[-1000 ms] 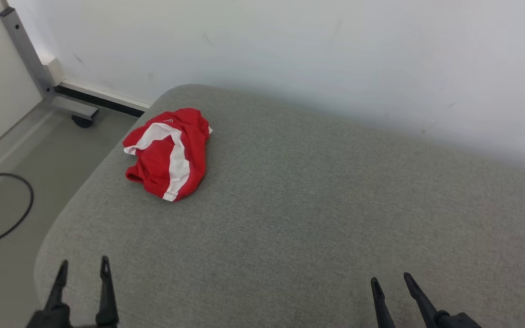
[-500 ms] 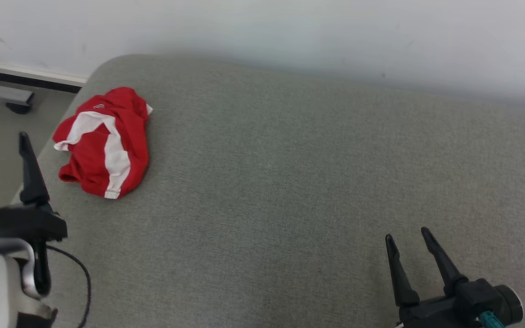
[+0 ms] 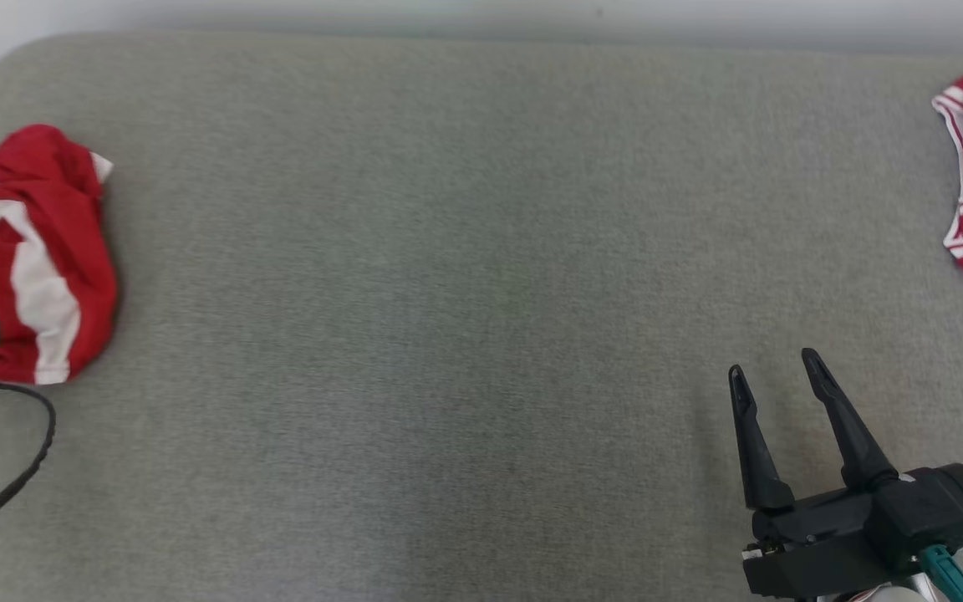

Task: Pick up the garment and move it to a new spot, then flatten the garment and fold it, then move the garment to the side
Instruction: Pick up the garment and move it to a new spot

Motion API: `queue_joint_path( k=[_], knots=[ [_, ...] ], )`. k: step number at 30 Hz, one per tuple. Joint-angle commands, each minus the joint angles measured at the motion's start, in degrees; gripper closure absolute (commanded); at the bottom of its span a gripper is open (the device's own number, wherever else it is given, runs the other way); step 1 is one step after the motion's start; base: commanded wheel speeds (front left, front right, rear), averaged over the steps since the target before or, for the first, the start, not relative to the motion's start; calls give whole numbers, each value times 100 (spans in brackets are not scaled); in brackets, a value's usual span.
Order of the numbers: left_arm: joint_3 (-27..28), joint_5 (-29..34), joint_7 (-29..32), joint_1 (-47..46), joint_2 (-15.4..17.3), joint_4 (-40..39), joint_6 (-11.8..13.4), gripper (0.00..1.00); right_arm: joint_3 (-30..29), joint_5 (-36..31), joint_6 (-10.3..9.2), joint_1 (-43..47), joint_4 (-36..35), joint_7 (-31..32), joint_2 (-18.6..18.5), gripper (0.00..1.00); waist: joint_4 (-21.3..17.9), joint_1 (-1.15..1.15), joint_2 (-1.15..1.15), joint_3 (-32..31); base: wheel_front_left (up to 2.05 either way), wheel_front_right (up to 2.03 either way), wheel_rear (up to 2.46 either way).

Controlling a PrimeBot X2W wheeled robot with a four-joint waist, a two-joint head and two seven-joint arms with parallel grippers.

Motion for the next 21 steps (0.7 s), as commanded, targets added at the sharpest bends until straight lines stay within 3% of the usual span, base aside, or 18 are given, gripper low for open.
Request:
queue_joint_path(
  k=[1, 6, 10, 19, 21],
  knots=[
    [-36, -29, 12, -93, 27, 76, -16, 0, 5, -72, -15, -40, -35, 0, -12, 0, -328, -1, -1, 365, 0, 0, 0],
    [-194, -144, 376, -509, 206, 848, -41, 0, -70, -106, -15, -61, -241, 0, -90, 0, -394, -1, -1, 588, 0, 0, 0],
    [-197, -371, 1059, -802, 299, 1518, -34, 0, -95, -164, -15, -82, -305, -1, -154, 0, -426, -1, -1, 700, 0, 0, 0],
    [-238, -833, 2461, -1048, 533, 2336, -28, 0, -119, -180, -15, -72, -374, -1, -232, 0, -505, -1, -1, 717, 0, 0, 0],
    [-253, -850, 2487, -1099, 568, 2386, -15, 0, -120, -178, -15, -66, -374, -1, -229, 0, -515, -1, -1, 724, 0, 0, 0]
  ],
)
